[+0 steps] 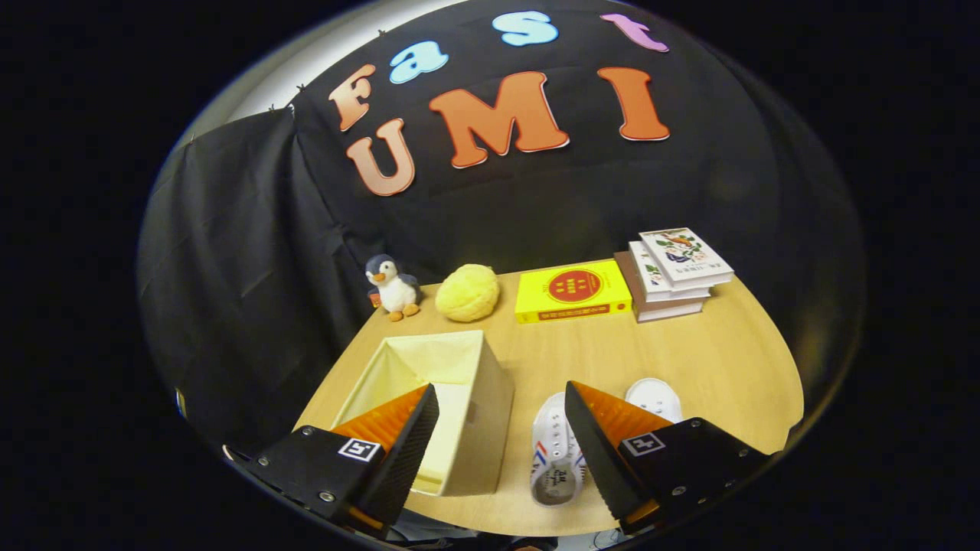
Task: Open the storage box then place both shoes into the box .Put the left shoe in first, then the right shoe, with the right side of both shoes facing outward in a uniform manner.
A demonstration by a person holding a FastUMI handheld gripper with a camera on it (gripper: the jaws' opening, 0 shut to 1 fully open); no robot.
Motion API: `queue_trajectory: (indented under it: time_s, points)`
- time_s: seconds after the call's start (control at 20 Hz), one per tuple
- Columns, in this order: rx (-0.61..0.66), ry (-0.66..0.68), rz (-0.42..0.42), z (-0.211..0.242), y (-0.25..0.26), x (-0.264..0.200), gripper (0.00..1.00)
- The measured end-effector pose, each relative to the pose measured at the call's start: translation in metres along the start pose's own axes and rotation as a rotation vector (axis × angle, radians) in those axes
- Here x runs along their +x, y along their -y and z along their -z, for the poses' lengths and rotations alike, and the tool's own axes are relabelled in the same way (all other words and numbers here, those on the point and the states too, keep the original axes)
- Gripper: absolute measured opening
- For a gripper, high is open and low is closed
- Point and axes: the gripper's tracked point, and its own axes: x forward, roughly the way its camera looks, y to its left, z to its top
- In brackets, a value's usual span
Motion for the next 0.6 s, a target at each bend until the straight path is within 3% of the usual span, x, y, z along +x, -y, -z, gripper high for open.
queue_trajectory:
  time_s: [0.4,0.6]
  points:
    - [-0.101,-0.134,0.135,0.057,0.073,0.009,0.98]
    - [-0.139,-0.271,0.119,0.107,0.078,0.031,0.88]
